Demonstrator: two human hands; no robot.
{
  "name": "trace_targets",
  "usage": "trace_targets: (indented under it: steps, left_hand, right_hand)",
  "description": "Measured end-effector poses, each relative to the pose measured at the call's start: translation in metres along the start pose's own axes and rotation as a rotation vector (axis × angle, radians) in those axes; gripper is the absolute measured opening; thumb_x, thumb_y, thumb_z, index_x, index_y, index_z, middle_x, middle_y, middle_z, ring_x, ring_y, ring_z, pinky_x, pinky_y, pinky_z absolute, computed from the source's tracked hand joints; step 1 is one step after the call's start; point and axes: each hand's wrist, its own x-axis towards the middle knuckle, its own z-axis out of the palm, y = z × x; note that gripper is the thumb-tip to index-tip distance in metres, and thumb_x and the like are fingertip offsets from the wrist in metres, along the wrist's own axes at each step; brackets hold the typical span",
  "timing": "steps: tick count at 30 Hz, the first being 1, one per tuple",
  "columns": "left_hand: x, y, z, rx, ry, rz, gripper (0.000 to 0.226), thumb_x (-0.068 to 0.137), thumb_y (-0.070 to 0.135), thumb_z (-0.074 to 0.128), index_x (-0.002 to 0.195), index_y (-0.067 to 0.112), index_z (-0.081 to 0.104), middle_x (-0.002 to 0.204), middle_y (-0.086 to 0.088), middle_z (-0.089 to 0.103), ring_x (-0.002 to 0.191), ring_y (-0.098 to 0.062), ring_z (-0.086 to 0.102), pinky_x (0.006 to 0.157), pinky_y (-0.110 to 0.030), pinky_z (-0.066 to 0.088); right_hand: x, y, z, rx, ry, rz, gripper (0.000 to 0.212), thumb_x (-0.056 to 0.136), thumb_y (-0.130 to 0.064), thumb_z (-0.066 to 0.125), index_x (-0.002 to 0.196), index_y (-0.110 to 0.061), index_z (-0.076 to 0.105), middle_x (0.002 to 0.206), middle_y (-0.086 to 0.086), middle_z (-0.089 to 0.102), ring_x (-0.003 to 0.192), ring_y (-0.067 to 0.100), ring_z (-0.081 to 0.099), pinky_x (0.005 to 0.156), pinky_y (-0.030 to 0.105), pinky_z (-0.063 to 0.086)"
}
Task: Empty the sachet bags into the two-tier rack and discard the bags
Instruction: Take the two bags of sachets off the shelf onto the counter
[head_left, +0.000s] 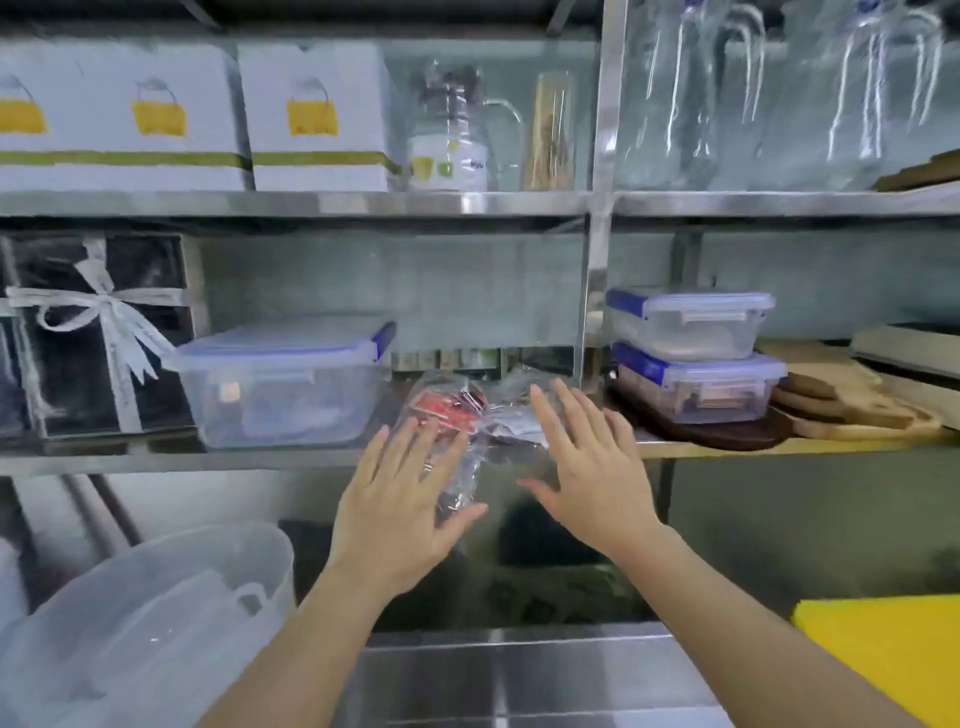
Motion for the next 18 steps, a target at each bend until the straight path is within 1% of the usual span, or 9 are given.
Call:
trace_targets:
  steps: [3,5,6,7,8,9,11,13,18]
  left_hand:
    - [-0.001,-0.006,0.027,0.156,-0.073,0.053,0.086,0.077,0.072,0.041,0.147,0.029,0.017,0.151,-0.010,0.033,0.141,-0.031,0.026,0.119,-0.047,-0.001]
    - [-0.004,-0.010,0.039,0.236,-0.104,0.036,0.104,0.075,0.054,0.062,0.146,0.029,-0.009,0.157,-0.011,0.016,0.144,-0.033,0.010,0.115,-0.048,-0.010]
    - [-0.005,-0.009,0.040,0.248,-0.124,0.016,0.107,0.070,0.037,0.072,0.148,0.024,0.000,0.155,-0.014,0.025,0.143,-0.035,0.020,0.116,-0.049,0.002]
    - [-0.005,-0.008,0.040,0.236,-0.078,-0.004,0.100,0.061,0.021,0.078,0.146,0.019,0.024,0.145,-0.016,0.043,0.134,-0.036,0.040,0.112,-0.050,0.023]
    - [-0.003,-0.009,0.038,0.220,-0.022,0.002,0.086,0.055,0.012,0.079,0.135,0.014,0.048,0.129,-0.017,0.060,0.120,-0.035,0.056,0.102,-0.047,0.041]
    - [-0.002,-0.011,0.037,0.227,0.064,0.043,0.068,0.053,0.007,0.079,0.119,0.012,0.062,0.114,-0.015,0.069,0.106,-0.032,0.065,0.090,-0.043,0.051]
    - [0.003,-0.017,0.035,0.225,0.200,0.120,0.034,0.058,0.006,0.076,0.091,0.013,0.071,0.091,-0.009,0.074,0.087,-0.026,0.070,0.078,-0.035,0.054]
    - [0.008,-0.022,0.031,0.220,0.257,0.157,0.015,0.061,0.007,0.075,0.074,0.014,0.071,0.080,-0.004,0.074,0.078,-0.021,0.069,0.075,-0.032,0.053]
    - [0.016,-0.025,0.015,0.097,0.215,0.156,0.020,0.053,0.012,0.086,0.070,0.014,0.075,0.073,-0.003,0.076,0.071,-0.020,0.071,0.073,-0.031,0.054]
  right_hand:
    - [0.002,-0.004,0.025,-0.121,-0.056,-0.048,0.101,0.061,-0.042,0.080,0.142,-0.013,0.029,0.143,0.008,0.045,0.132,0.025,0.043,0.105,0.050,0.034]
    - [0.003,-0.001,0.038,-0.188,-0.004,-0.068,0.095,0.055,-0.028,0.085,0.137,-0.010,0.039,0.133,0.008,0.056,0.124,0.025,0.052,0.099,0.050,0.041]
    - [0.002,-0.002,0.042,-0.197,0.012,-0.065,0.092,0.052,-0.022,0.086,0.134,-0.008,0.044,0.128,0.009,0.060,0.119,0.025,0.056,0.096,0.050,0.044]
    - [0.002,-0.002,0.045,-0.216,0.048,-0.061,0.088,0.051,-0.018,0.086,0.130,-0.008,0.049,0.121,0.009,0.064,0.113,0.025,0.059,0.093,0.048,0.046]
    - [0.003,-0.001,0.046,-0.234,0.084,-0.060,0.081,0.051,-0.015,0.085,0.125,-0.008,0.053,0.113,0.008,0.067,0.106,0.025,0.062,0.091,0.045,0.048]
    - [0.004,0.001,0.048,-0.273,0.105,-0.067,0.073,0.051,-0.014,0.084,0.119,-0.009,0.058,0.106,0.007,0.069,0.099,0.023,0.064,0.090,0.042,0.048]
    - [0.008,0.005,0.049,-0.333,0.106,-0.109,0.057,0.049,-0.013,0.085,0.103,-0.012,0.066,0.093,0.004,0.070,0.090,0.022,0.065,0.091,0.040,0.041]
    - [0.013,0.007,0.048,-0.344,0.095,-0.142,0.044,0.045,-0.011,0.087,0.086,-0.014,0.070,0.082,0.002,0.070,0.085,0.023,0.065,0.088,0.040,0.029]
    - [0.022,0.008,0.041,-0.283,0.103,-0.135,0.021,0.050,-0.006,0.085,0.062,-0.015,0.071,0.061,-0.003,0.065,0.066,0.020,0.061,0.080,0.037,0.026]
